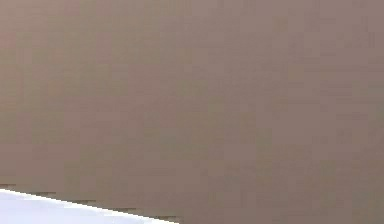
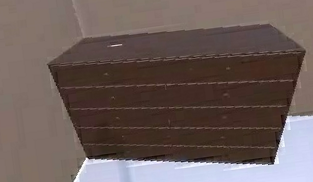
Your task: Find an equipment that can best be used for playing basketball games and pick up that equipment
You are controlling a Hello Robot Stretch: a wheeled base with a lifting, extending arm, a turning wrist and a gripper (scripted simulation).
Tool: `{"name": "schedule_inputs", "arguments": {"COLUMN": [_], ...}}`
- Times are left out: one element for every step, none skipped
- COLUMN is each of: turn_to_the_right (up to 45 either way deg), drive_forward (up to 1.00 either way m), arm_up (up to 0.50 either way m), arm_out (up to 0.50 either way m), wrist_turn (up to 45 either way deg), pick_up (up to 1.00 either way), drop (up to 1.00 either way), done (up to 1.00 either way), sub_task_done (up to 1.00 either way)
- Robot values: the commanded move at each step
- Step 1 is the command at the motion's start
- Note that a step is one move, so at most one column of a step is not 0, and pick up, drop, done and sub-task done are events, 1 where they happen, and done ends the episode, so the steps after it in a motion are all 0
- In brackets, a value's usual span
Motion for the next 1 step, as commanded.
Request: {"name": "schedule_inputs", "arguments": {"turn_to_the_right": [-9.0], "drive_forward": [0.0], "arm_up": [0.0], "arm_out": [0.0], "wrist_turn": [0.0], "pick_up": [0.0], "drop": [0.0], "done": [0.0], "sub_task_done": [0.0]}}
